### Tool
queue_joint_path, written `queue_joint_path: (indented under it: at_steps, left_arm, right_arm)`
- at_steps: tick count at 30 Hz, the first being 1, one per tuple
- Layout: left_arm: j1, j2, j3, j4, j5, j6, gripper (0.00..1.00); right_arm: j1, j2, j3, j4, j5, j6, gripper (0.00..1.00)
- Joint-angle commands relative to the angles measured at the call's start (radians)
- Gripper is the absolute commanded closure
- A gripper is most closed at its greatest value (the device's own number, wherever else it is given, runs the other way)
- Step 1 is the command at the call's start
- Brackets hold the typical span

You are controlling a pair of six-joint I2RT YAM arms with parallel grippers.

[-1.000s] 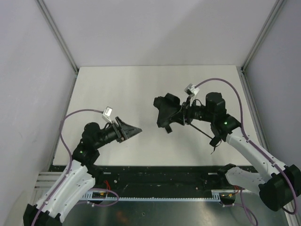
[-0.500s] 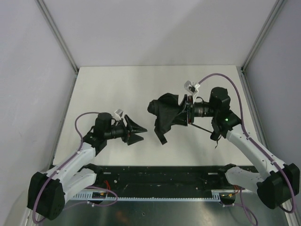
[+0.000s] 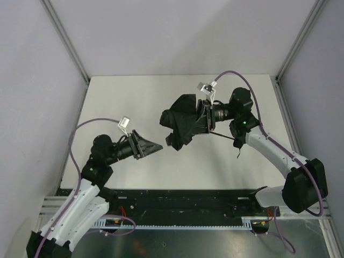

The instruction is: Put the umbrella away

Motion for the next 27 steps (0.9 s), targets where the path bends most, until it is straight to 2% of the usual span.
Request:
queue_joint_path:
  at_steps: [1, 5, 7, 10, 12, 13, 18, 27]
  left_arm:
    - [0.007, -0.094, 0.062, 0.059, 0.004, 0.168, 0.36]
    - [0.008, -0.168, 0.083, 0.064, 0.006, 0.232, 0.38]
    - [0.008, -0.192, 0.113, 0.055, 0.002, 0.275, 0.32]
    - [0.008, -0.192, 0.164, 0.045, 0.005, 0.302, 0.10]
    - [0.008, -0.165, 0.192, 0.039, 0.017, 0.286, 0.06]
    - [0.008, -0.146, 0.203, 0.036, 0.028, 0.267, 0.08]
    - [0.010, -0.094, 0.234, 0.025, 0.101, 0.182, 0.21]
    - [0.015, -0.151, 0.192, -0.050, 0.038, 0.190, 0.19]
  right_arm:
    - [0.013, -0.027, 0.053, -0.127, -0.070, -0.080, 1.00]
    - [0.071, -0.022, 0.054, -0.524, 0.057, -0.344, 1.00]
    - [0.140, -0.024, 0.054, -0.647, 0.133, -0.430, 1.00]
    - [0.221, -0.033, 0.054, -0.725, 0.168, -0.496, 1.00]
    - [0.235, -0.047, 0.053, -0.728, 0.181, -0.505, 1.00]
    - [0.231, -0.055, 0.054, -0.724, 0.184, -0.506, 1.00]
    - [0.148, -0.086, 0.056, -0.690, 0.236, -0.483, 1.00]
    - [-0.140, -0.085, 0.172, -0.816, 0.611, -0.568, 1.00]
